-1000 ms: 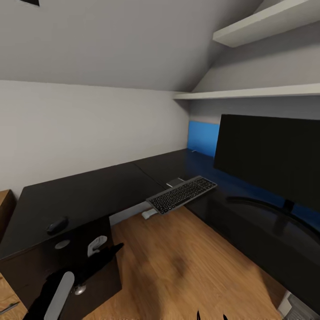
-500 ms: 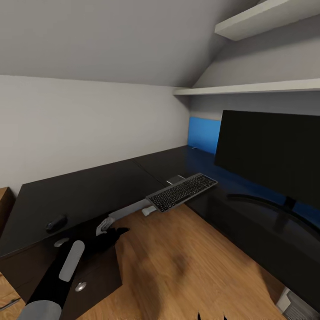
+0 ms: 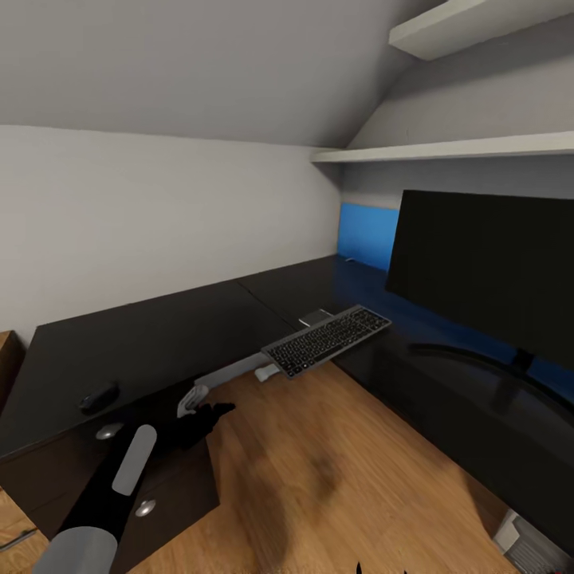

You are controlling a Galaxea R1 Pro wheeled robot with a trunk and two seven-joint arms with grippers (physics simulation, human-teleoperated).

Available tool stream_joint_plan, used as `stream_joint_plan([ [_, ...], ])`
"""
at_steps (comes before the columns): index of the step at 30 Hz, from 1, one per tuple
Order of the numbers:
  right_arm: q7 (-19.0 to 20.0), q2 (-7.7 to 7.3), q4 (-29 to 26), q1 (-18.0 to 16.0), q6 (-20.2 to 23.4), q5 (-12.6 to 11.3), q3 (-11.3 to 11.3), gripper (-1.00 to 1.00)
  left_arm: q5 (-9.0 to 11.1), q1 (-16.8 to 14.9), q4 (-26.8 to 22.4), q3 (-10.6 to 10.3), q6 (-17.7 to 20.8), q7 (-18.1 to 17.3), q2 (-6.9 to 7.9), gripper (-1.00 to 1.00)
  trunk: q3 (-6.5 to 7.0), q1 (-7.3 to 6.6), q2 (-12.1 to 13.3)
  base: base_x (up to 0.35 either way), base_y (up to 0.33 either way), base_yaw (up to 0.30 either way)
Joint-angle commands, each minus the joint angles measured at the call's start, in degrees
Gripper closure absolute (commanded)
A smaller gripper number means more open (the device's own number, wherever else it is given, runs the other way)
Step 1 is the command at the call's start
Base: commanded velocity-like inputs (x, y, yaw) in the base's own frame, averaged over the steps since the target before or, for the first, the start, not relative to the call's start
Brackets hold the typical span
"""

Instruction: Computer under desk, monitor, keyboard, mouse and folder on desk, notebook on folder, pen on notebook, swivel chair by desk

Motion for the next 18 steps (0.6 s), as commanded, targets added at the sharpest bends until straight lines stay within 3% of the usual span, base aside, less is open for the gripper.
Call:
stream_joint_plan([
  [1, -0.13, 0.01, 0.02, -0.03, -0.15, -0.25, 0.25, -1.00, -0.30, -0.05, 0.03, 0.14, 0.26, -0.41, -0.02, -1.00, -0.15, -0.01, -0.03, 0.000, 0.000, 0.000],
  [18, -0.12, -0.21, -0.30, -0.03, -0.23, -0.48, -0.42, -1.00, -0.28, -0.07, 0.06, 0.03, 0.16, -0.67, -0.22, -1.00, -0.49, -0.01, -0.03, 0.087, 0.000, 0.000],
])
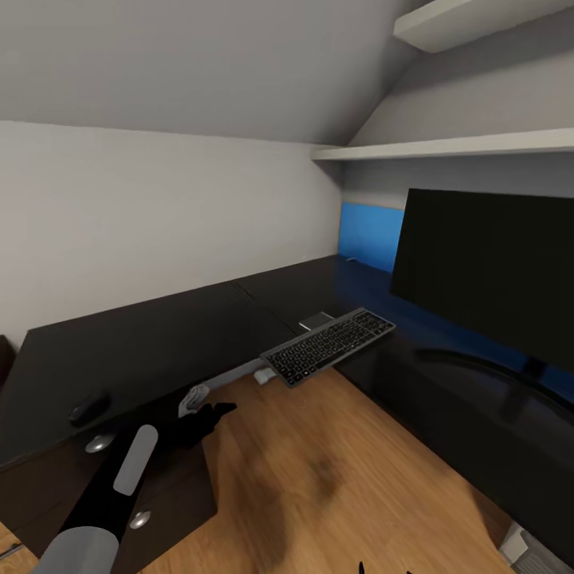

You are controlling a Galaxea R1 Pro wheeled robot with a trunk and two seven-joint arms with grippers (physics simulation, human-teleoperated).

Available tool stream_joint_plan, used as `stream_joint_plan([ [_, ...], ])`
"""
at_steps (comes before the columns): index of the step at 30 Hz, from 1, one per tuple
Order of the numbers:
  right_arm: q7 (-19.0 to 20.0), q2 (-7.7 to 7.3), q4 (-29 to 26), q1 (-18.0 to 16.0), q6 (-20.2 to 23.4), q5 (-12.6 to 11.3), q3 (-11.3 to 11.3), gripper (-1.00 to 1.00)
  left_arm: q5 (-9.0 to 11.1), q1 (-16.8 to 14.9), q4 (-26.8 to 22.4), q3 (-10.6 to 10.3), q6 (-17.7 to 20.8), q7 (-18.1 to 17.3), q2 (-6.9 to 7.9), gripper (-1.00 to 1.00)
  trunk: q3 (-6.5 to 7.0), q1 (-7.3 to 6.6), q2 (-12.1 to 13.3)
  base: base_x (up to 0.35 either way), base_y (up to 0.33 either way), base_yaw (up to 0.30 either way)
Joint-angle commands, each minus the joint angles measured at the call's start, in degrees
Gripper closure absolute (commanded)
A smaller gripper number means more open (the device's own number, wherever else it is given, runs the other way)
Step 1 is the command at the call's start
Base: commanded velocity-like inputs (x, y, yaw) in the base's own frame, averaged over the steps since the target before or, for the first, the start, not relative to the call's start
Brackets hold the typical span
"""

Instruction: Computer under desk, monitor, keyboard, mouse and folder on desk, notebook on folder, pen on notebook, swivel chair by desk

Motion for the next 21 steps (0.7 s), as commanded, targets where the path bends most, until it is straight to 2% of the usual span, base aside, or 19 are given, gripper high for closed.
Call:
stream_joint_plan([
  [1, 0.01, -0.14, -0.27, -0.03, -0.23, -0.23, 0.22, -1.00, -0.34, -0.04, 0.01, 0.15, 0.28, -0.41, -0.02, -1.00, -0.06, 0.07, -0.01, 0.260, 0.000, 0.000],
  [7, 0.26, -0.14, -0.92, -0.03, -0.52, -0.14, 0.51, -1.00, -0.32, -0.04, 0.05, 0.18, 0.29, -0.43, 0.05, -1.00, -0.02, 0.07, -0.01, 0.061, 0.000, -0.015],
  [15, 0.27, -0.18, -0.95, -0.03, -0.51, -0.07, 0.54, -1.00, -0.37, -0.04, 0.00, 0.25, 0.28, -0.43, 0.18, -1.00, 0.39, 0.07, -0.01, 0.004, 0.000, -0.139],
  [19, -0.02, -0.73, -0.84, -0.03, -0.52, 0.09, 0.57, -1.00, -0.44, -0.04, 0.04, 0.17, 0.28, -0.36, 0.32, -1.00, 0.60, 0.07, -0.01, 0.000, 0.000, -0.143],
  [20, -0.04, -1.19, -0.71, -0.03, -0.51, 0.11, 0.57, -1.00, -0.46, -0.04, 0.02, 0.13, 0.28, -0.35, 0.32, -1.00, 0.66, 0.07, -0.01, 0.000, 0.000, -0.144],
  [21, -0.01, -2.63, -0.34, -0.03, -0.57, 0.08, 0.54, -1.00, -0.51, -0.04, -0.07, 0.04, 0.24, -0.35, 0.33, -1.00, 0.72, 0.07, -0.01, 0.000, 0.000, -0.155],
])
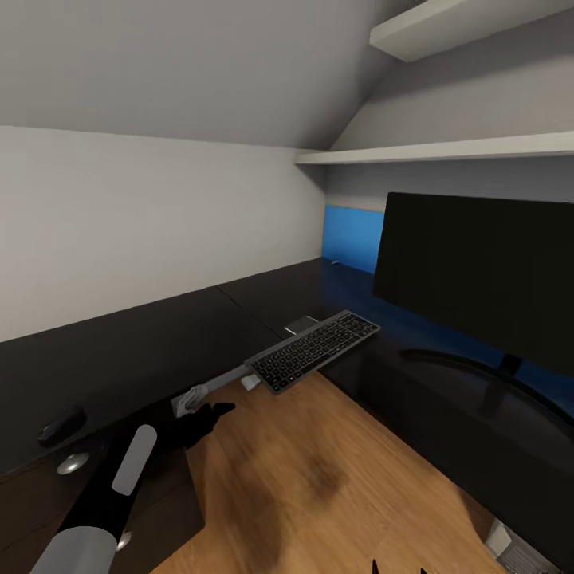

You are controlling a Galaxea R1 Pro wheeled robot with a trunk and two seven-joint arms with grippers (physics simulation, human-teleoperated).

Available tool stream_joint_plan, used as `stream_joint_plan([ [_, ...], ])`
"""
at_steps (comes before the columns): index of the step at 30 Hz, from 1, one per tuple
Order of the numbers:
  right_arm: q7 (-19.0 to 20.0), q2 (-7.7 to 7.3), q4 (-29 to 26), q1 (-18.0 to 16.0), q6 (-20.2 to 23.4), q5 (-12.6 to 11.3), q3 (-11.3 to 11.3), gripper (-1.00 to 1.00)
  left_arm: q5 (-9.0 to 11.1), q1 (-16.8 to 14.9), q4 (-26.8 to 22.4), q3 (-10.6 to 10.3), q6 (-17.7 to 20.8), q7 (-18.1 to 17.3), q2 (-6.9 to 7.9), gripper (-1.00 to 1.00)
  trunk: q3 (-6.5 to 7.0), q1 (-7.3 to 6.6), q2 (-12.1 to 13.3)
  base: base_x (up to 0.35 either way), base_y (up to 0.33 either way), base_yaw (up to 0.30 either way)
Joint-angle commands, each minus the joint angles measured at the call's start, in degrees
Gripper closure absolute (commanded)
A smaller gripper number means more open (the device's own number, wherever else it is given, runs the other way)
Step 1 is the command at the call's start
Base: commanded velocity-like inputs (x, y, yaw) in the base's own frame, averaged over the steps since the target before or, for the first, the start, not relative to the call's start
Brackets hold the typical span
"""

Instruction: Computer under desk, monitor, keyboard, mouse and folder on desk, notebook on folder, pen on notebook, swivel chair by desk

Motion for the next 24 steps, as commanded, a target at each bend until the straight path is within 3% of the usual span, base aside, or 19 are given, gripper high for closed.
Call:
stream_joint_plan([
  [1, -0.04, -0.39, 0.12, -0.04, -0.13, 0.02, 0.58, -1.00, -0.35, -0.03, -0.06, 0.12, 0.27, -0.39, -0.01, -1.00, 0.01, -0.01, -0.02, 0.000, 0.000, -0.165],
  [15, 0.32, -1.98, 0.22, -0.04, -0.98, 0.28, 0.65, -1.00, -0.31, -0.03, -1.16, 0.48, 0.24, -0.39, 0.07, -1.00, 0.60, -0.01, -0.02, 0.000, 0.000, -0.216],
  [24, 0.45, -1.79, 0.28, -0.04, -0.94, 0.51, 0.87, -1.00, -0.24, -0.03, -1.34, 2.00, 0.24, -0.44, 0.72, -1.00, 0.62, -0.01, -0.02, 0.000, 0.000, -0.186],
])
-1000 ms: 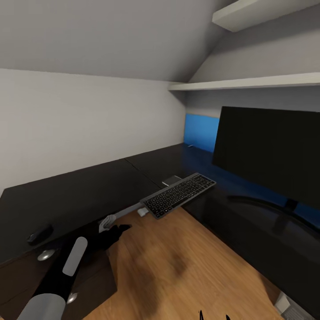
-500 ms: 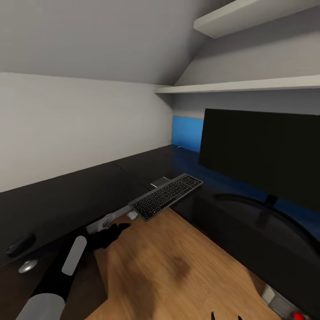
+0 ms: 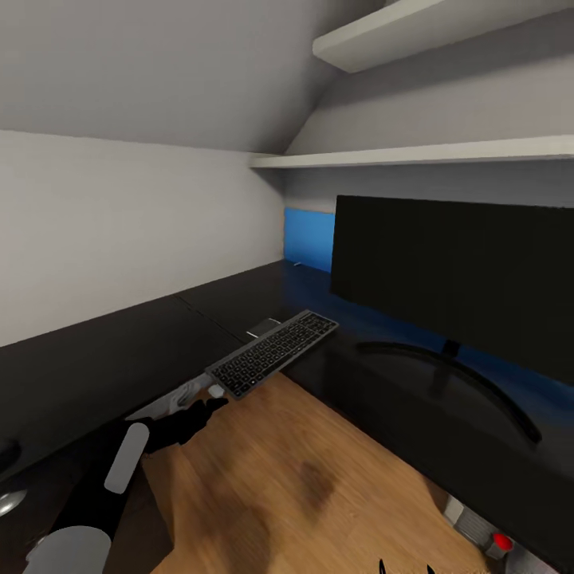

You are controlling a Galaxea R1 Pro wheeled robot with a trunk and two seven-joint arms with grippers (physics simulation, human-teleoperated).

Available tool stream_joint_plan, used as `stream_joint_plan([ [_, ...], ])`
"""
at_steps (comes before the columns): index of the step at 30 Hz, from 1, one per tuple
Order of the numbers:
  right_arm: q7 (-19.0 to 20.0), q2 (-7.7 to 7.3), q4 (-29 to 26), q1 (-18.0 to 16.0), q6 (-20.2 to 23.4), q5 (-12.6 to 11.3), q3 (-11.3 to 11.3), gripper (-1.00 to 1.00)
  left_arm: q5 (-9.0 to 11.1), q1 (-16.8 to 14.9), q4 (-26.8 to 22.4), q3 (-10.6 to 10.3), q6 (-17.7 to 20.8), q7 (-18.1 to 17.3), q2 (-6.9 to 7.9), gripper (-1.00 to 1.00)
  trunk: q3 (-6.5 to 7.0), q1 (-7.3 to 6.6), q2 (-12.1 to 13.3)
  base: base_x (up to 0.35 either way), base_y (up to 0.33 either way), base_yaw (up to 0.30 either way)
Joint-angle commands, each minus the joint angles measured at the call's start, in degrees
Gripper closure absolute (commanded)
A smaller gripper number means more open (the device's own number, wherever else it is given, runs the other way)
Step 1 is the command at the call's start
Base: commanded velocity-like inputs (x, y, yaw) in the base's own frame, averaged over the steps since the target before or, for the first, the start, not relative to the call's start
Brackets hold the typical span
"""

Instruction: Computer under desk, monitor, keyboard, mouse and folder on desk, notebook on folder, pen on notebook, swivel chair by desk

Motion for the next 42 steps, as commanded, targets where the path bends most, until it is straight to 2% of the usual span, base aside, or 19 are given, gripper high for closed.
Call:
stream_joint_plan([
  [1, -0.17, 0.04, 0.10, -0.04, -0.14, -0.19, 0.24, -1.00, -0.29, -0.03, -0.13, 0.38, 0.30, -0.40, 0.05, -1.00, -0.06, -0.01, -0.03, 0.000, 0.000, -0.150],
  [3, -0.16, 0.06, 0.25, -0.04, -0.14, -0.18, 0.25, -1.00, -0.28, -0.03, -0.77, 0.81, 0.31, -0.39, 0.16, -1.00, -0.06, -0.01, -0.03, 0.000, 0.000, -0.141],
  [11, -0.13, 0.10, 0.51, -0.04, -0.13, -0.15, 0.28, -1.00, -0.08, -0.08, -12.51, 1.68, 0.83, 0.10, 0.22, -1.00, -0.05, -0.01, -0.03, 0.000, 0.000, -0.083],
  [13, -0.13, 0.10, 0.52, -0.04, -0.13, -0.15, 0.28, -1.00, 0.33, -0.13, -13.90, 1.69, 0.93, 0.20, 0.21, -1.00, -0.05, -0.01, -0.03, 0.000, 0.000, -0.026],
  [15, -0.13, 0.10, 0.52, -0.04, -0.13, -0.15, 0.28, -1.00, 1.74, -0.23, -15.04, 1.67, 1.10, 0.44, 0.25, -1.00, -0.05, -0.01, -0.03, 0.000, 0.000, -0.012],
  [16, -0.14, 0.10, 0.52, -0.04, -0.13, -0.15, 0.28, -1.00, 2.29, -0.30, -15.20, 1.67, 1.13, 0.54, 0.26, -1.00, -0.05, -0.01, -0.03, 0.000, 0.000, -0.008],
  [19, -0.13, 0.15, 0.54, -0.04, -0.13, -0.15, 0.28, -1.00, 5.56, -0.64, -15.65, 1.67, 1.22, 1.77, 0.29, -1.00, -0.05, -0.01, -0.03, 0.000, 0.000, -0.004],
  [23, -0.16, 0.25, 0.53, -0.04, -0.13, -0.15, 0.28, -1.00, 8.54, -0.80, -15.80, 1.66, 1.25, 3.21, 0.31, -1.00, -0.05, -0.01, -0.03, 0.000, 0.000, -0.001],
  [32, -0.13, 0.28, 0.58, -0.04, -0.13, -0.15, 0.28, -1.00, 9.40, -0.84, -15.78, 2.25, 1.26, 3.51, 0.31, -1.00, -0.05, -0.01, -0.03, 0.000, 0.000, 0.000],
  [42, -0.16, 0.28, 0.61, -0.04, -0.13, -0.15, 0.28, -1.00, 9.51, -0.82, -13.89, 5.42, 1.27, 3.29, 0.29, -1.00, -0.05, -0.01, -0.03, 0.000, 0.000, 0.000],
])
